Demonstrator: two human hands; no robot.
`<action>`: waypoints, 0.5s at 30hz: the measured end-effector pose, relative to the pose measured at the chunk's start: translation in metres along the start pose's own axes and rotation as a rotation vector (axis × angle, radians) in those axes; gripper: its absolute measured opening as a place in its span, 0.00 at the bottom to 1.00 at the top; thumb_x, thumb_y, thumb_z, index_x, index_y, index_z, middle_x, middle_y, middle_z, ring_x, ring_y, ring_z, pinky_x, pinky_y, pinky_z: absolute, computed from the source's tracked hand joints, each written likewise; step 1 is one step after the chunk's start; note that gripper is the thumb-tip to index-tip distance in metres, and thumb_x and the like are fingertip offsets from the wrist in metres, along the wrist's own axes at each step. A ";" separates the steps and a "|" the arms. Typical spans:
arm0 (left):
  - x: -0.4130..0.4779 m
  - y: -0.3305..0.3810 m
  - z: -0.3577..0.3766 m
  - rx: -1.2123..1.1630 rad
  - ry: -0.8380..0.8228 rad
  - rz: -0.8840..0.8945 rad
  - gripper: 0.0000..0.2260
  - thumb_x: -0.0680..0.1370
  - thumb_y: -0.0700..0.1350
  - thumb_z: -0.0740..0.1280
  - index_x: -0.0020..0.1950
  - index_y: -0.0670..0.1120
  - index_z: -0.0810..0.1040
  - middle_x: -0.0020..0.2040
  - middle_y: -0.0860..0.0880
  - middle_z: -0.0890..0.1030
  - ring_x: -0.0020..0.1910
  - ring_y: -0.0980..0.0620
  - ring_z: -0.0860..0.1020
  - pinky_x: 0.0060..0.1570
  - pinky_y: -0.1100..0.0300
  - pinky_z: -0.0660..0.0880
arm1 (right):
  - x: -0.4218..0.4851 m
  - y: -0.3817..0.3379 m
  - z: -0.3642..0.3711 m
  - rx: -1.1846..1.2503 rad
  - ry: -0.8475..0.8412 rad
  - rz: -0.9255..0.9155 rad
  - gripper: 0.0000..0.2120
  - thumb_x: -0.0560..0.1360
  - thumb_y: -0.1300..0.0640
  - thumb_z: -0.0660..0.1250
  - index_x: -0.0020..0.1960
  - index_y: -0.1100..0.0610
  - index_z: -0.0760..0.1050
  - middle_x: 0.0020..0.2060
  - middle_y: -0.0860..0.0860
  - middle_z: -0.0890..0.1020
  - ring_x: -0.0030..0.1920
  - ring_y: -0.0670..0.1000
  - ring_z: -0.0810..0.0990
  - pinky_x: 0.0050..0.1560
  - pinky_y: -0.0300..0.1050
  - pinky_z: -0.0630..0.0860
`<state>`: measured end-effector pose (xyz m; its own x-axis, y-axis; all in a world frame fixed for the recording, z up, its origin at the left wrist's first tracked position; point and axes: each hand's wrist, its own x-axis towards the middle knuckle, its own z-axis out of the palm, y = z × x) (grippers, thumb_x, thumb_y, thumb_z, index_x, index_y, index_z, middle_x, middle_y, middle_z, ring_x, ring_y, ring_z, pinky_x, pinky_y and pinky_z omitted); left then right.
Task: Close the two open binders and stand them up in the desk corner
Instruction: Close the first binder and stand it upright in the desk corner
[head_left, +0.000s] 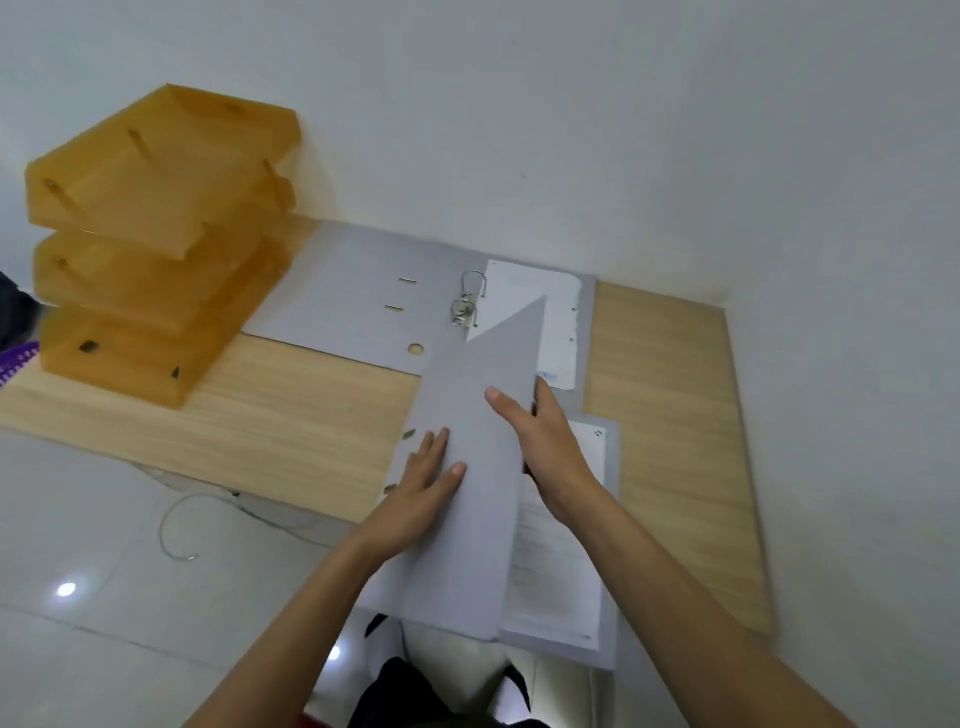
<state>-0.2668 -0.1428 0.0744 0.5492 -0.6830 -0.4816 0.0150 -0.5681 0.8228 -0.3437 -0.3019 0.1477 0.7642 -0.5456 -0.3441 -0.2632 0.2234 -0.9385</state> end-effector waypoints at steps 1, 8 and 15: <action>0.004 -0.010 0.006 0.062 0.028 -0.017 0.34 0.80 0.66 0.56 0.81 0.62 0.46 0.82 0.59 0.44 0.81 0.52 0.43 0.78 0.43 0.45 | 0.000 0.007 -0.013 -0.037 0.067 -0.014 0.27 0.72 0.44 0.73 0.69 0.45 0.71 0.61 0.44 0.83 0.60 0.46 0.82 0.59 0.49 0.79; 0.016 -0.052 0.014 -0.043 0.262 -0.205 0.33 0.79 0.56 0.67 0.80 0.45 0.61 0.78 0.44 0.67 0.71 0.43 0.72 0.65 0.49 0.69 | -0.002 0.069 -0.097 -0.283 0.315 0.004 0.42 0.71 0.64 0.75 0.79 0.53 0.58 0.68 0.48 0.75 0.64 0.50 0.77 0.65 0.45 0.73; 0.018 -0.052 0.035 -0.074 0.230 -0.196 0.24 0.77 0.53 0.72 0.70 0.46 0.73 0.64 0.45 0.81 0.59 0.44 0.81 0.61 0.46 0.76 | -0.006 0.111 -0.114 -0.897 0.218 0.144 0.45 0.74 0.48 0.72 0.82 0.51 0.50 0.82 0.58 0.48 0.81 0.59 0.51 0.78 0.54 0.57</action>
<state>-0.2874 -0.1415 0.0122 0.7043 -0.4370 -0.5595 0.1953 -0.6384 0.7445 -0.4449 -0.3663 0.0420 0.5855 -0.7208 -0.3709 -0.7724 -0.3572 -0.5251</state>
